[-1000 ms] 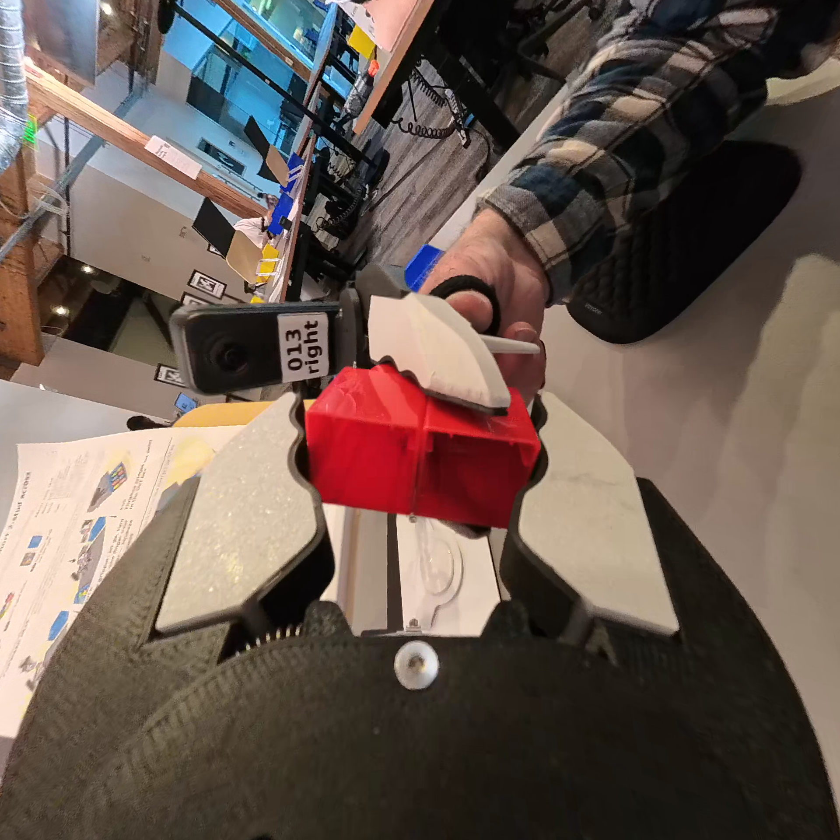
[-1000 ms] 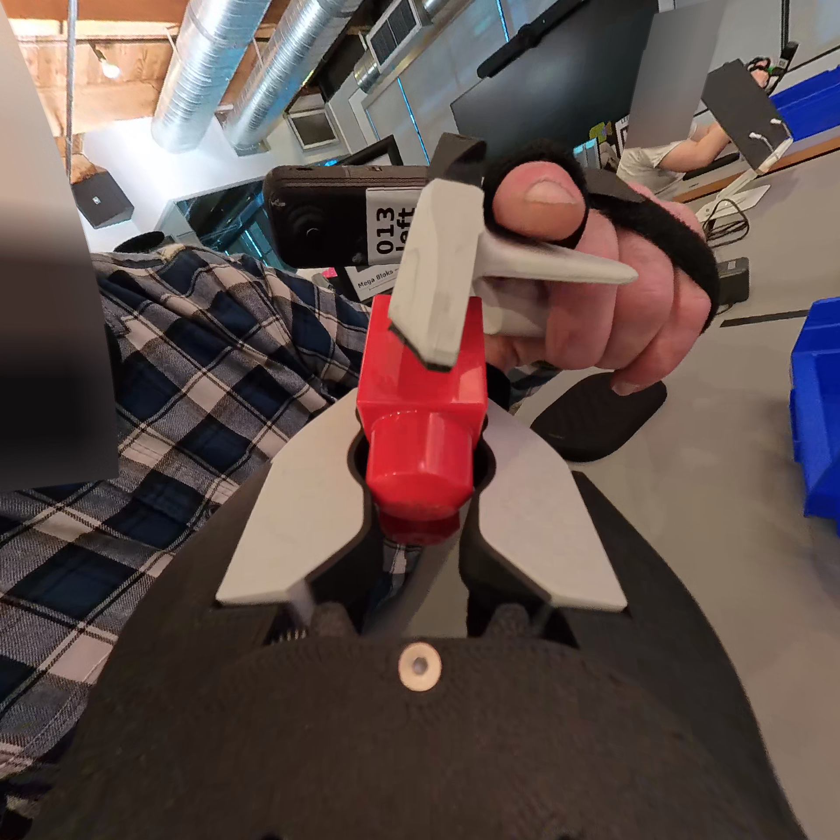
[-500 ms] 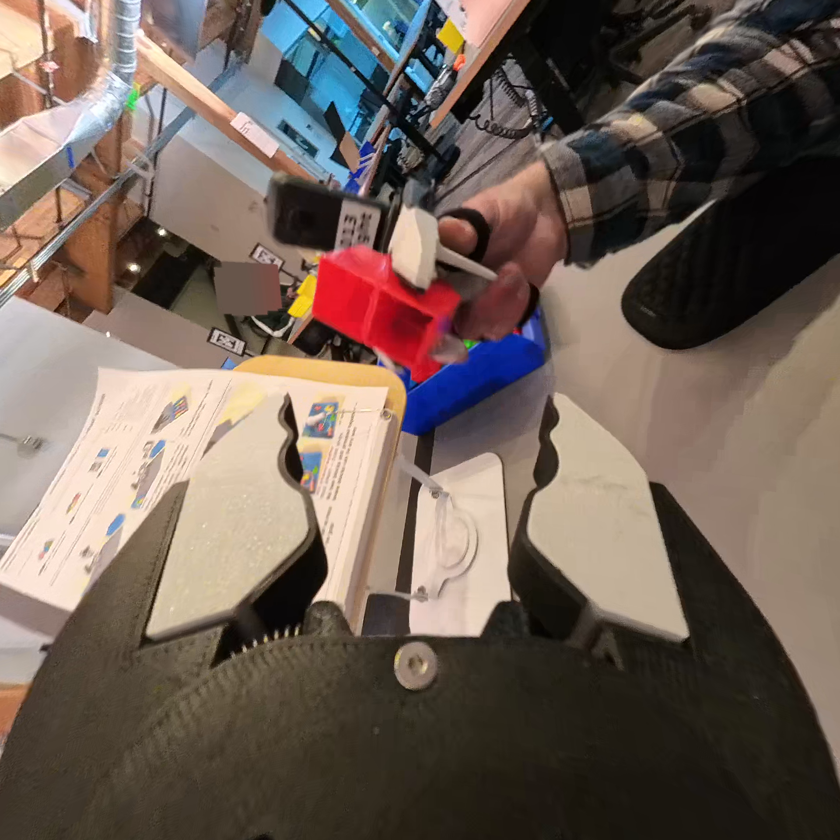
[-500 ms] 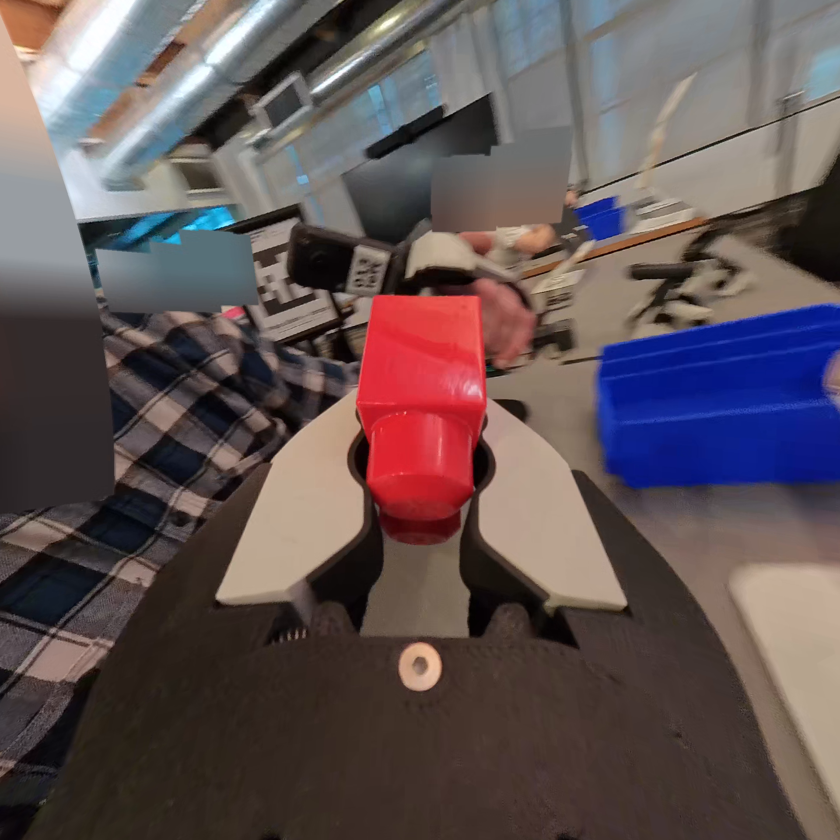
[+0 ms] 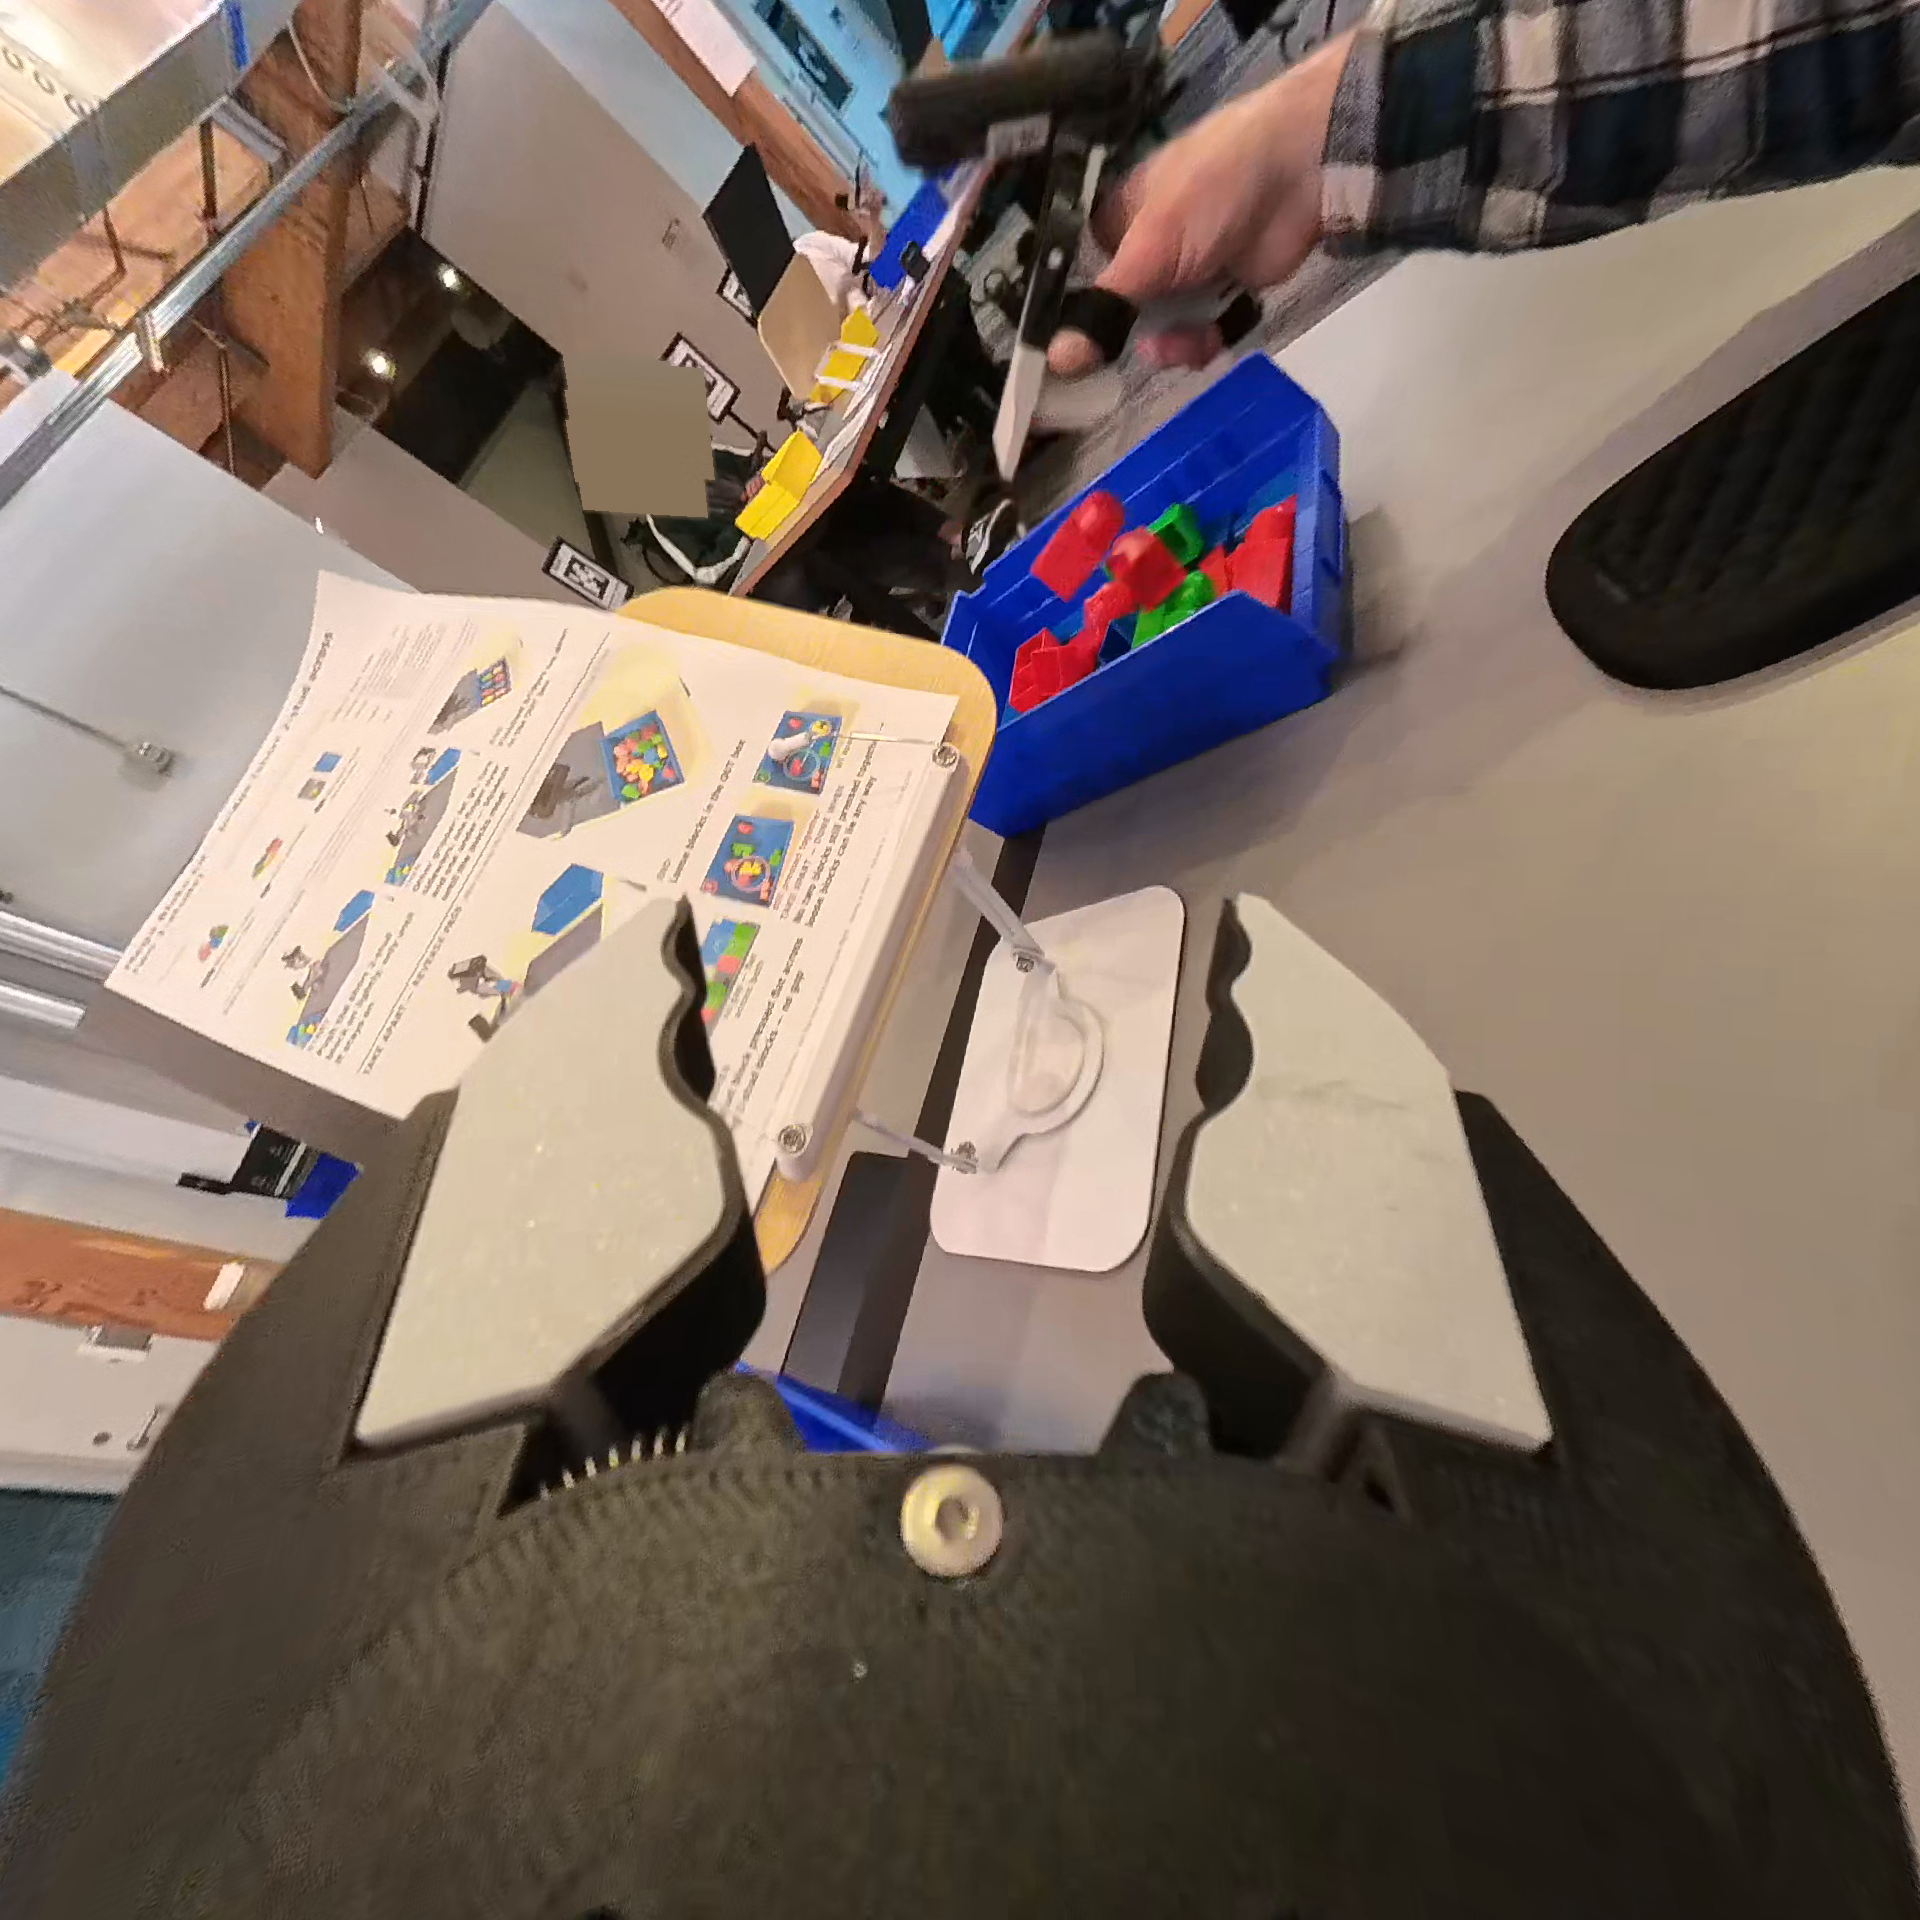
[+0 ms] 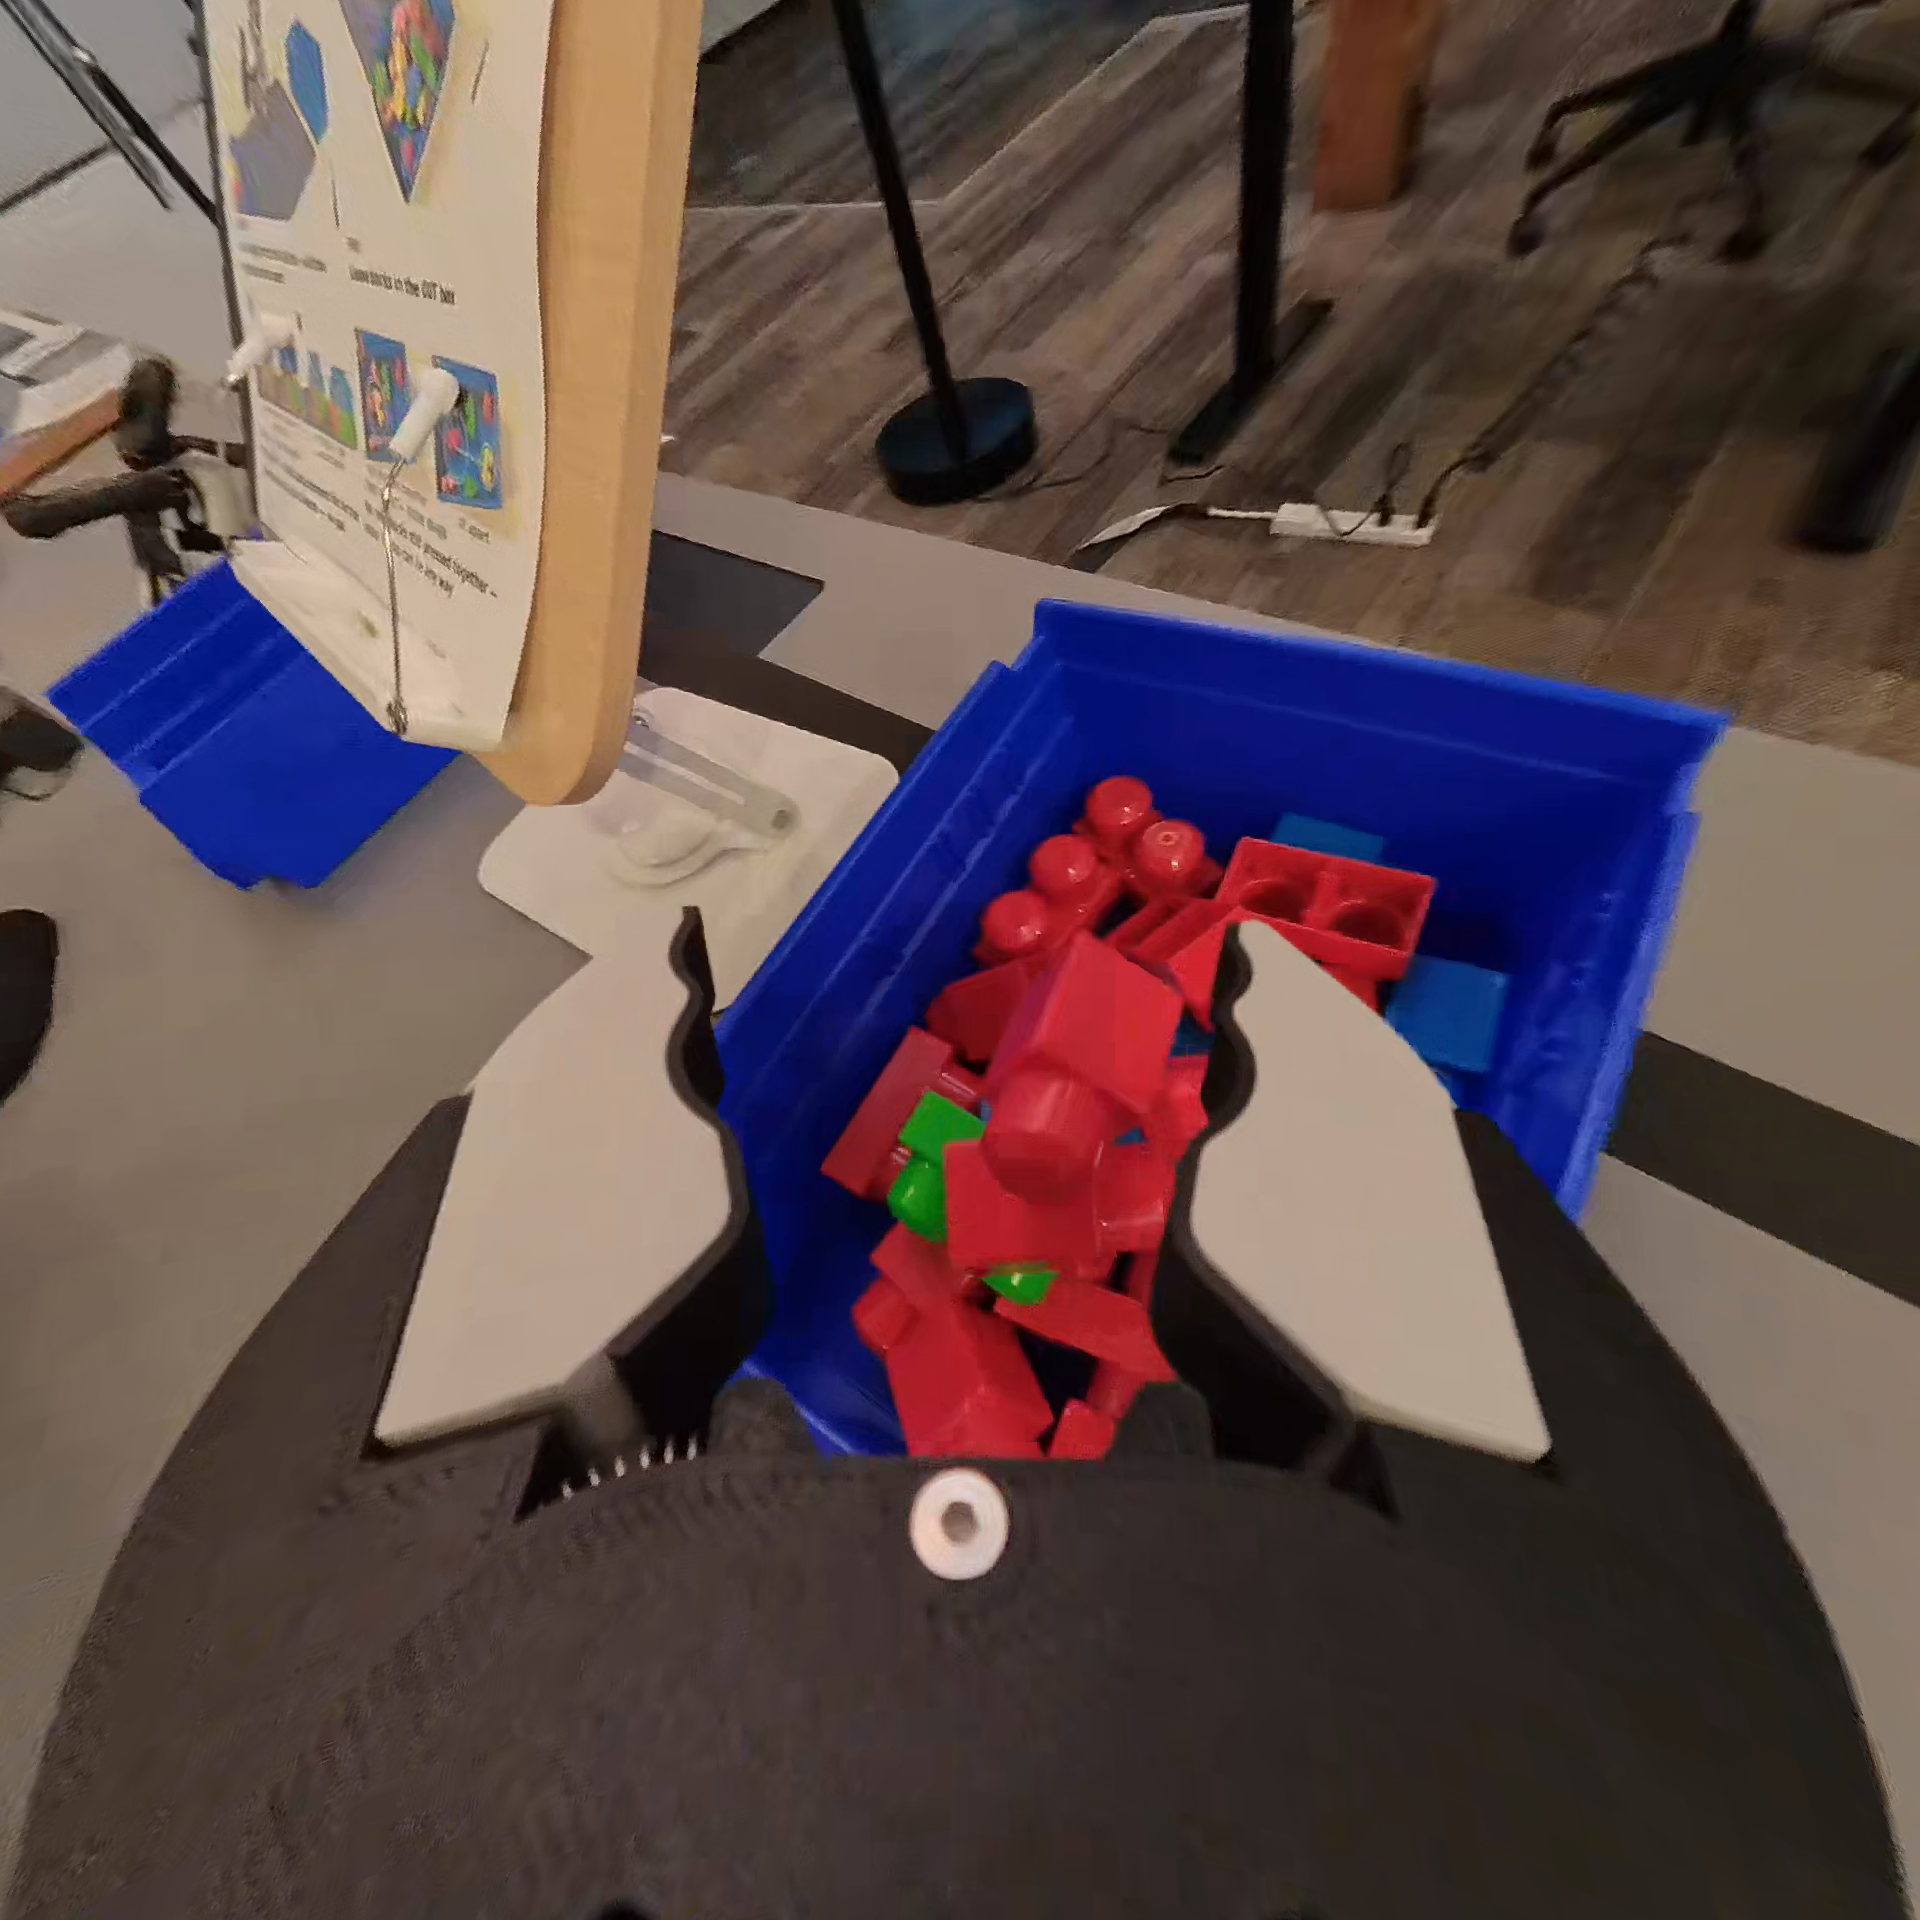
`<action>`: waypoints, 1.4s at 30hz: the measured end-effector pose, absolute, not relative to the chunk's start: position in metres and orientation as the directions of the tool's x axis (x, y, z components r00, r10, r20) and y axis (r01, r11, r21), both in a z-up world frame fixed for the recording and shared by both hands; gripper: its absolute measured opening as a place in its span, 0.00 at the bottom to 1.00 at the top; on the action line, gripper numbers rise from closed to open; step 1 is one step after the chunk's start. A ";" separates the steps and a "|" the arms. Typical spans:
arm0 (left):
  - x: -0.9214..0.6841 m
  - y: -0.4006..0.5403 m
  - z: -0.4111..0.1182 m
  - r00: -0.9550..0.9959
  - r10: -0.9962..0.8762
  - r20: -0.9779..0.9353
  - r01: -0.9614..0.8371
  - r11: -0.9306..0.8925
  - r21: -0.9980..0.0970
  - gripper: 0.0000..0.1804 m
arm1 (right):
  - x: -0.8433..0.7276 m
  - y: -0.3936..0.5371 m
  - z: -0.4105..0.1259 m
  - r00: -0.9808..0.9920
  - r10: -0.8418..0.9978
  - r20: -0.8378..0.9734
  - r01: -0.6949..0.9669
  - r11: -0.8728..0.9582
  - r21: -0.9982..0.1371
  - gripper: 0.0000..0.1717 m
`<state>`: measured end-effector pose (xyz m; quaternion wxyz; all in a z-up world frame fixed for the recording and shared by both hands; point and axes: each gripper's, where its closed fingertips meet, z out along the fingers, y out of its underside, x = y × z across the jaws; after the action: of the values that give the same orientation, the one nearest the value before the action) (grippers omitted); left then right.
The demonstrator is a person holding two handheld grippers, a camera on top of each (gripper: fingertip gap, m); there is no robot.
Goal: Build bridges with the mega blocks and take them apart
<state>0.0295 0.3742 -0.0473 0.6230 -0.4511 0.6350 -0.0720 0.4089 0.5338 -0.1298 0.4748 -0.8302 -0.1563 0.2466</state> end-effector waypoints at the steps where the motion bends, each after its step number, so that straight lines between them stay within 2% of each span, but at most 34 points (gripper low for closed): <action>1: 0.026 0.376 -0.049 0.194 -0.667 -0.719 -0.490 0.569 -0.660 0.51 | 0.412 0.530 -0.126 0.837 0.492 -0.240 0.038 -0.489 -0.871 0.54; 7: -0.014 0.400 -0.053 0.320 -0.640 -0.698 -0.560 0.467 -0.685 0.51 | 0.428 0.500 -0.107 0.877 0.454 -0.159 0.053 -0.419 -0.906 0.50; 10: -0.043 0.413 -0.058 0.386 -0.615 -0.688 -0.602 0.397 -0.693 0.50 | 0.439 0.486 -0.111 0.905 0.414 -0.101 0.087 -0.412 -0.907 0.51; 13: -0.084 0.435 -0.066 0.494 -0.562 -0.663 -0.642 0.279 -0.714 0.50 | 0.453 0.479 -0.119 0.930 0.362 -0.062 0.093 -0.395 -0.914 0.47; 15: -0.118 0.453 -0.071 0.590 -0.499 -0.635 -0.647 0.178 -0.741 0.47 | 0.465 0.478 -0.129 0.946 0.321 -0.035 0.098 -0.389 -0.916 0.44; 17: -0.155 0.471 -0.088 0.664 -0.473 -0.580 -0.641 0.040 -0.766 0.28 | 0.480 0.481 -0.144 0.959 0.282 0.008 0.129 -0.410 -0.903 0.43; 20: -0.208 0.497 -0.116 0.794 -0.421 -0.439 -0.549 -0.185 -0.815 0.38 | 0.508 0.487 -0.176 0.977 0.193 0.090 0.179 -0.516 -0.838 0.47; 22: -0.240 0.511 -0.138 0.848 -0.365 -0.383 -0.499 -0.309 -0.810 0.50 | 0.518 0.489 -0.194 0.981 0.172 0.085 0.170 -0.572 -0.803 0.44; 24: -0.263 0.521 -0.166 0.875 -0.349 -0.335 -0.466 -0.420 -0.779 0.52 | 0.519 0.489 -0.210 0.981 0.184 0.060 0.163 -0.618 -0.769 0.43; 27: -0.279 0.532 -0.221 0.905 -0.388 -0.175 -0.387 -0.581 -0.716 0.46 | 0.511 0.492 -0.222 0.968 0.240 0.075 0.210 -0.612 -0.763 0.27; 29: -0.293 0.536 -0.255 0.923 -0.373 -0.095 -0.342 -0.679 -0.649 0.44 | 0.512 0.493 -0.236 0.967 0.242 0.080 0.223 -0.651 -0.726 0.25; 30: -0.294 0.538 -0.267 0.926 -0.374 -0.051 -0.319 -0.700 -0.639 0.40 | 0.513 0.493 -0.243 0.965 0.244 0.093 0.237 -0.668 -0.706 0.23; 31: -0.293 0.539 -0.274 0.927 -0.376 -0.004 -0.293 -0.714 -0.636 0.41 | 0.515 0.494 -0.249 0.964 0.242 0.108 0.248 -0.678 -0.692 0.23; 32: -0.289 0.541 -0.275 0.924 -0.378 0.067 -0.246 -0.719 -0.650 0.37 | 0.517 0.494 -0.255 0.964 0.240 0.118 0.255 -0.690 -0.678 0.23; 34: -0.283 0.543 -0.274 0.910 -0.394 0.130 -0.215 -0.716 -0.664 0.25 | 0.518 0.495 -0.262 0.960 0.248 0.131 0.271 -0.697 -0.664 0.16; 36: -0.276 0.541 -0.276 0.892 -0.417 0.175 -0.218 -0.735 -0.642 0.20 | 0.514 0.495 -0.262 0.960 0.269 0.074 0.247 -0.692 -0.678 0.08; 37: -0.272 0.540 -0.275 0.883 -0.434 0.179 -0.230 -0.732 -0.641 0.16 | 0.512 0.494 -0.262 0.959 0.277 0.057 0.240 -0.693 -0.680 0.08; 42: -0.275 0.539 -0.276 0.889 -0.435 0.140 -0.268 -0.744 -0.612 0.08 | 0.513 0.496 -0.261 0.962 0.267 0.058 0.234 -0.696 -0.679 0.04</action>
<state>-0.2752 0.5392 -0.2758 0.3030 -0.9235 0.1903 -0.1382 0.5134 0.4959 -0.2612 0.3656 -0.9205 -0.1363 0.0228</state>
